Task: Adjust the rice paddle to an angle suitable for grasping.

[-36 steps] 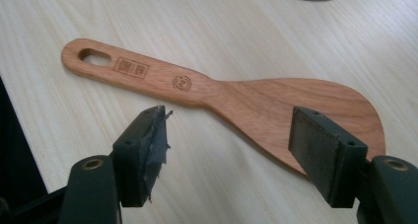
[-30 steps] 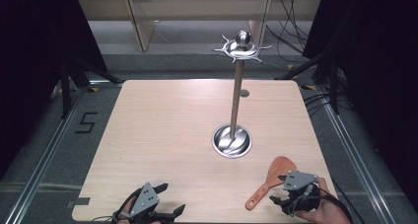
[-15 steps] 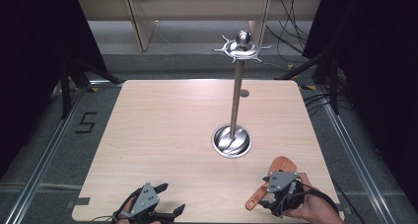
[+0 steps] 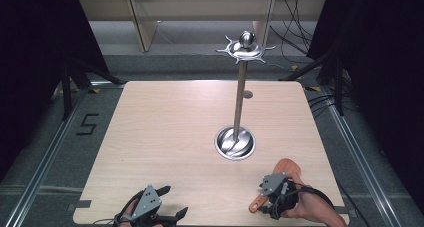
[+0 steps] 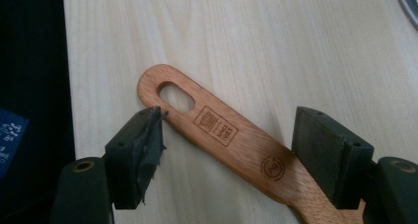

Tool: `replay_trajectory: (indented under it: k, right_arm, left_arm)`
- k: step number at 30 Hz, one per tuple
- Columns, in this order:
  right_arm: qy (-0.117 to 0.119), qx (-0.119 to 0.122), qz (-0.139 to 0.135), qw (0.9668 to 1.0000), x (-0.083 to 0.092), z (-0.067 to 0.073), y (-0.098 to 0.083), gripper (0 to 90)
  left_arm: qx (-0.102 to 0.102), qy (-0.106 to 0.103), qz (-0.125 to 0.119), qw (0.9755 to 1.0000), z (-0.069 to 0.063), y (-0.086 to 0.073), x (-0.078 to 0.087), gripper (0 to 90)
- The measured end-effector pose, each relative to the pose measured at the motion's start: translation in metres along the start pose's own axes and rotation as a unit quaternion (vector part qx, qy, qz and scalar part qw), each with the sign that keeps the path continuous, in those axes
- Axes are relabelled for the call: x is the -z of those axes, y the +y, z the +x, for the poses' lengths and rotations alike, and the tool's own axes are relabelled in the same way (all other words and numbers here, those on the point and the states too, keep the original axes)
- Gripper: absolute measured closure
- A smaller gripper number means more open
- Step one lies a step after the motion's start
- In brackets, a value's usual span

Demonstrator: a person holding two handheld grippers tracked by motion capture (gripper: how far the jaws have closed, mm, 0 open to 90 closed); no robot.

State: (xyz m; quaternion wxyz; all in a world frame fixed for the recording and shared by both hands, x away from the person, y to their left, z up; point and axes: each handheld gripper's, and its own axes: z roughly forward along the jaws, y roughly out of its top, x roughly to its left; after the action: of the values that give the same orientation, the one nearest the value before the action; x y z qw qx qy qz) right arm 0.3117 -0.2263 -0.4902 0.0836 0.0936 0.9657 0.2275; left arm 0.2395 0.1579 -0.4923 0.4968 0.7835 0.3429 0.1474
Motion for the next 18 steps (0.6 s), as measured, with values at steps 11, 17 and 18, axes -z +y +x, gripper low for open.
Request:
replay_trajectory:
  k: [11, 17, 18]
  right_arm:
    - [0.027, 0.018, 0.02, 0.9993, -0.004, -0.007, 0.009, 34.1]
    - [0.057, 0.032, 0.047, 0.9967, -0.007, -0.013, 0.02, 38.5]
    - [0.061, 0.028, 0.053, 0.9963, -0.007, -0.013, 0.021, 39.0]
  left_arm:
    - [0.0, 0.001, 0.001, 1.0, 0.0, 0.0, 0.0, 14.7]
    - [0.001, 0.001, -0.001, 1.0, 0.0, 0.0, 0.0, 14.7]
    - [-0.001, 0.001, 0.0, 1.0, 0.0, 0.0, 0.001, 14.8]
